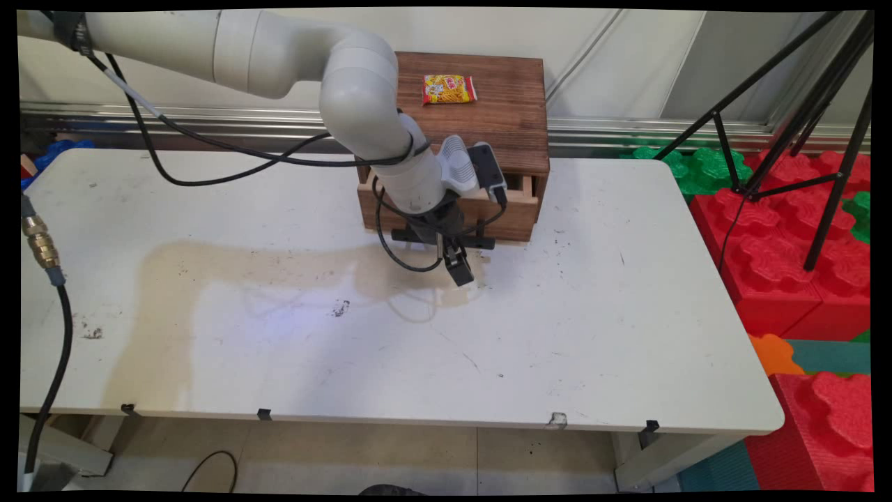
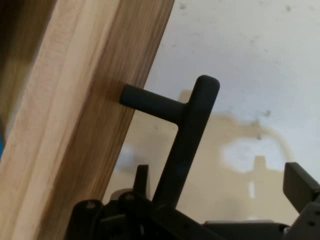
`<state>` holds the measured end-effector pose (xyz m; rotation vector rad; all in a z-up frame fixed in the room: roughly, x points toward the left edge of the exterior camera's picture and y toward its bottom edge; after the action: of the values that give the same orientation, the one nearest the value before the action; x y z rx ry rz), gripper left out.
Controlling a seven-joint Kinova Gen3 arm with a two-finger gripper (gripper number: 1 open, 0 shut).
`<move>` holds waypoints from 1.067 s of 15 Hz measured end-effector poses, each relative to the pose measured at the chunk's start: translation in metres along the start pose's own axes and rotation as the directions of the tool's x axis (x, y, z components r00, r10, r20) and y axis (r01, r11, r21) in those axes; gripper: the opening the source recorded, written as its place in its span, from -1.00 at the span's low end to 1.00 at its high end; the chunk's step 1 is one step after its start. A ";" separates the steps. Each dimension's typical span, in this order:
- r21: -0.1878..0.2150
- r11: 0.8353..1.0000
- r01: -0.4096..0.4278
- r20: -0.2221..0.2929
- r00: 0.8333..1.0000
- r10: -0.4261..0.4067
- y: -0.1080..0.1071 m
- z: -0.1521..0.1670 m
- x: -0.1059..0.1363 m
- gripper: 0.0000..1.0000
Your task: Open the drawer
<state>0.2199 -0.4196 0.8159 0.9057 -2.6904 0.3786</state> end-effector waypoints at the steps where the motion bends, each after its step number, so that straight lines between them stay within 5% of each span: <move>1: -0.007 1.000 0.002 0.005 1.000 -0.002 0.004 -0.002 -0.001 1.00; 16: -0.108 0.992 0.058 0.086 0.995 -0.049 0.067 -0.030 -0.020 1.00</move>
<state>0.1993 -0.3475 0.8262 0.9792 -2.7241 0.1821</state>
